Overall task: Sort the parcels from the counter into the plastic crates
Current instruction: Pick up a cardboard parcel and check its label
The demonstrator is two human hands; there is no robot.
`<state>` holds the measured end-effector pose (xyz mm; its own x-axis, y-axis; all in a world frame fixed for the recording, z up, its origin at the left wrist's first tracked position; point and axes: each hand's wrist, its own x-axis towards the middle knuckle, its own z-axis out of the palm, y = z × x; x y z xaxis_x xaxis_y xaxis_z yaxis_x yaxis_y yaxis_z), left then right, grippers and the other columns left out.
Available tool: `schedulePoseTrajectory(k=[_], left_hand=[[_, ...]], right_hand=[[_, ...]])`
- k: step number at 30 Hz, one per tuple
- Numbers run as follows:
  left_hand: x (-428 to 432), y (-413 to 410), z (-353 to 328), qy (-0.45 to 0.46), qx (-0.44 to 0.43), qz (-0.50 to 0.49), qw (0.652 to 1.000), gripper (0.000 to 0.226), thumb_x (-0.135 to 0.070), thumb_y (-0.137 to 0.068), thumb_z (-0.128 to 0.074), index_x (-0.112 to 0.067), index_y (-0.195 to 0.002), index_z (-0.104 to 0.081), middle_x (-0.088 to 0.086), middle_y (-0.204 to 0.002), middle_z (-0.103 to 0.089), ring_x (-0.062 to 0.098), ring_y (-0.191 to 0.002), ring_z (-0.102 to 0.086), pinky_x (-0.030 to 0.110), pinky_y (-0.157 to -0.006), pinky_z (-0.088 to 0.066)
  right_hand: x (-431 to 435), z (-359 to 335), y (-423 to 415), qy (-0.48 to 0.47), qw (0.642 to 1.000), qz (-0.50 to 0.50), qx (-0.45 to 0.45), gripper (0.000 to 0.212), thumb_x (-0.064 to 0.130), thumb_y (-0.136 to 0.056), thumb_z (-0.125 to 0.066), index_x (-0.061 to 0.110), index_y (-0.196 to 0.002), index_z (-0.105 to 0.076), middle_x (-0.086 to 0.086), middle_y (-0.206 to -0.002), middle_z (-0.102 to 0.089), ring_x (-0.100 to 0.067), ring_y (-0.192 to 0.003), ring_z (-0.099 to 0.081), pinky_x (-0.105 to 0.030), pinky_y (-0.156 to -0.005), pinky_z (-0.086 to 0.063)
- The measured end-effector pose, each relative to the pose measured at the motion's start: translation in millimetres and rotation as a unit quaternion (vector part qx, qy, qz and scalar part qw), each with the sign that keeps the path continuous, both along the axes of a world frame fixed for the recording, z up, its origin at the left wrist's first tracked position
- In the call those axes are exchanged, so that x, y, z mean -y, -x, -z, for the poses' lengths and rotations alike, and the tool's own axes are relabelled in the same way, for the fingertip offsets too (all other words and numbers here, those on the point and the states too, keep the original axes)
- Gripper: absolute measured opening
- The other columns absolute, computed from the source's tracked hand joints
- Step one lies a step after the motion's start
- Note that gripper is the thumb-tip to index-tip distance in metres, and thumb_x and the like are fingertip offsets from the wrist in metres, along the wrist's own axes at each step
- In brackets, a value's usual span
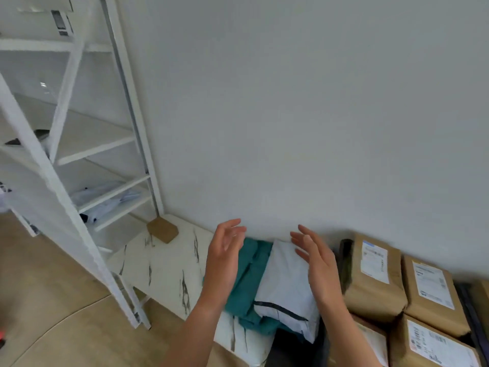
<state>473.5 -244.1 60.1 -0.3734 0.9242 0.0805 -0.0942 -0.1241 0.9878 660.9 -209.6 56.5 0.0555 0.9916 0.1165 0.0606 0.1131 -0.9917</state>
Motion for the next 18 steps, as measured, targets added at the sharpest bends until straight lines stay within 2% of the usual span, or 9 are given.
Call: schedulePoseTrajectory(k=[6, 13, 16, 18], left_hand=[[-8, 134, 4, 0.02, 0.003, -0.046, 0.999, 0.02, -0.023, -0.106, -0.059, -0.032, -0.121, -0.068, -0.019, -0.112, -0.074, 0.007, -0.118, -0.067, 0.036, -0.111, -0.05], [-20, 245, 24, 0.051, 0.003, -0.095, 0.994, 0.019, -0.025, -0.105, -0.058, -0.031, -0.12, -0.068, -0.018, -0.113, -0.074, 0.008, -0.117, -0.067, 0.046, -0.113, -0.048], [-31, 277, 31, 0.056, 0.01, -0.117, 0.992, 0.02, -0.026, -0.105, -0.058, -0.03, -0.12, -0.069, -0.017, -0.115, -0.074, 0.005, -0.116, -0.067, 0.041, -0.112, -0.049], [-40, 296, 35, 0.058, 0.013, -0.125, 0.99, 0.022, -0.035, -0.099, -0.06, -0.031, -0.118, -0.069, -0.016, -0.112, -0.074, 0.003, -0.112, -0.067, 0.036, -0.109, -0.05]], right_hand=[[-23, 1, 136, 0.013, 0.999, -0.04, 0.004, 0.029, 0.026, -0.112, -0.045, 0.03, -0.13, -0.068, 0.007, -0.119, -0.077, -0.005, -0.115, -0.069, -0.044, -0.111, -0.05], [-52, 10, 251, 0.016, 0.996, -0.079, 0.032, 0.03, 0.028, -0.112, -0.045, 0.031, -0.13, -0.068, 0.009, -0.119, -0.077, -0.007, -0.117, -0.069, -0.049, -0.112, -0.05], [-70, 16, 287, 0.023, 0.994, -0.099, 0.04, 0.03, 0.028, -0.112, -0.045, 0.03, -0.13, -0.068, 0.008, -0.119, -0.076, -0.006, -0.117, -0.069, -0.049, -0.112, -0.049], [-85, 21, 308, 0.028, 0.993, -0.107, 0.039, 0.03, 0.026, -0.112, -0.045, 0.027, -0.131, -0.068, 0.006, -0.118, -0.076, -0.006, -0.116, -0.069, -0.047, -0.111, -0.05]])
